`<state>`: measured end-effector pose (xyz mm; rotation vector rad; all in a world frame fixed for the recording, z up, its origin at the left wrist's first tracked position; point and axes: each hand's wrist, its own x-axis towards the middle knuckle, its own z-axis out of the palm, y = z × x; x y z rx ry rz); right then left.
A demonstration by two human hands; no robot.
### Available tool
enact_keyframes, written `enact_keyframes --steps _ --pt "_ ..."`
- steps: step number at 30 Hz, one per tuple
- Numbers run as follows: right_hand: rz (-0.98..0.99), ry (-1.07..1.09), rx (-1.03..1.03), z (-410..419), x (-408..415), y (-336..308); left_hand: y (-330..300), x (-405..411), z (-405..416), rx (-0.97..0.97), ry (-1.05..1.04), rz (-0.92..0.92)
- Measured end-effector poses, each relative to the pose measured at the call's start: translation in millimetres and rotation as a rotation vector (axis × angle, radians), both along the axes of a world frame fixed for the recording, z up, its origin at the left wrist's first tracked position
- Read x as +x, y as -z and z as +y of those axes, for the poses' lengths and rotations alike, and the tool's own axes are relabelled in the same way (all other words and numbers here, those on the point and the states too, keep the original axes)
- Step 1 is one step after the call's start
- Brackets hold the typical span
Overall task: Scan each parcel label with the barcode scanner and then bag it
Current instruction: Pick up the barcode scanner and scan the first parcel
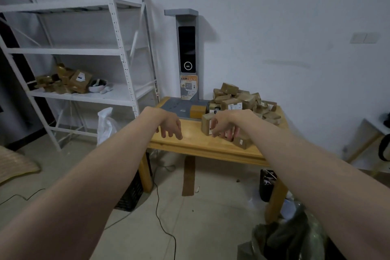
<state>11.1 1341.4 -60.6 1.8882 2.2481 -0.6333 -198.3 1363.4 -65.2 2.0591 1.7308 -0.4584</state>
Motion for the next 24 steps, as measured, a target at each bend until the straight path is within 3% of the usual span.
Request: enact_keyframes --steps 13,24 --pt "0.017 0.043 -0.064 205 15 18 16 7 206 -0.041 0.011 -0.008" --pt "0.010 0.150 -0.036 387 51 19 22 37 423 0.055 0.204 -0.058"
